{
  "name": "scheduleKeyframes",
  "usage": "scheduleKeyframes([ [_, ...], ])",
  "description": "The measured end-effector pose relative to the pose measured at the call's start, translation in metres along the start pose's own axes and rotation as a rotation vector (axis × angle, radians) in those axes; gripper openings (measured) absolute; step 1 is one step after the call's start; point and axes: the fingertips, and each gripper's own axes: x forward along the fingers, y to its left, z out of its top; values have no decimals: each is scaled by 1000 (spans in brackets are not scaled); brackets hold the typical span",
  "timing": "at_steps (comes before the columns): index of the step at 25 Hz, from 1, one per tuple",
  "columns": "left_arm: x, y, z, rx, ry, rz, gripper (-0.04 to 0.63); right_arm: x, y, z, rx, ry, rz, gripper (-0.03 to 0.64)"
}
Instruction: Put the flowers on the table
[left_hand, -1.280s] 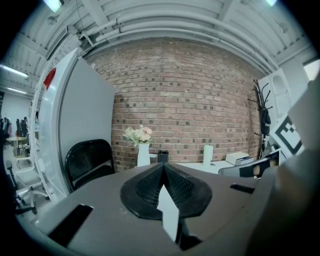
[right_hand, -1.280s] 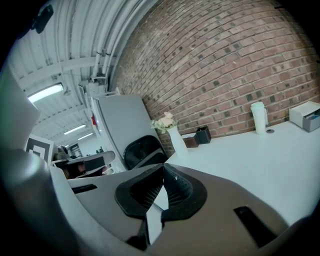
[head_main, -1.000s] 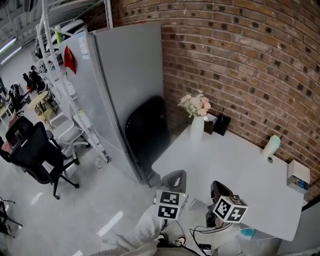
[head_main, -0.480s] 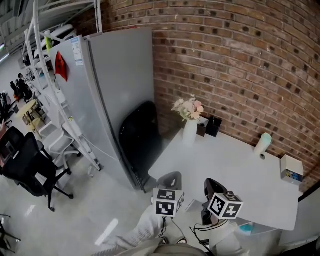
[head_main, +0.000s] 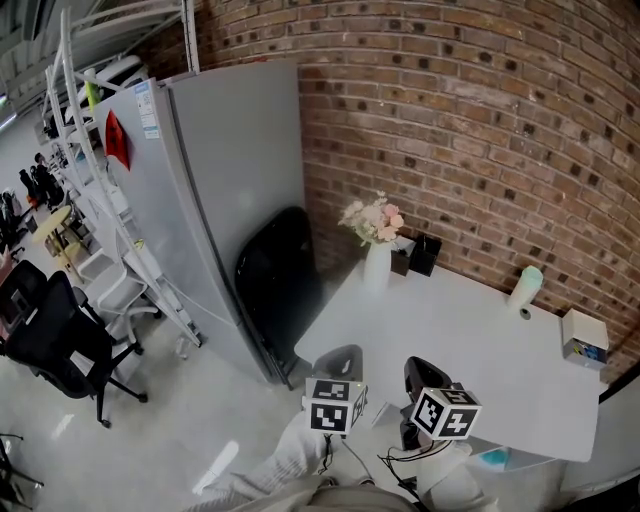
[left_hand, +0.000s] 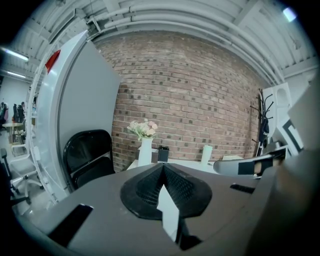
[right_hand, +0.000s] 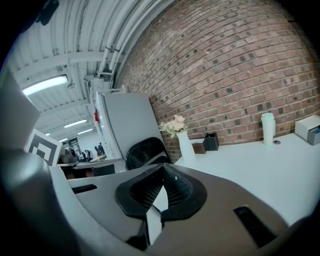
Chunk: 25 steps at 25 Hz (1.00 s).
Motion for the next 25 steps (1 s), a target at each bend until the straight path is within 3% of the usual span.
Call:
scheduleKeyframes([
  [3, 2, -2, 0, 4, 3, 3, 8, 1, -4, 0, -38, 11, -12, 23],
  [25, 6, -9, -9, 4, 28, 19, 9, -14, -19, 6, -17, -4, 10, 23],
])
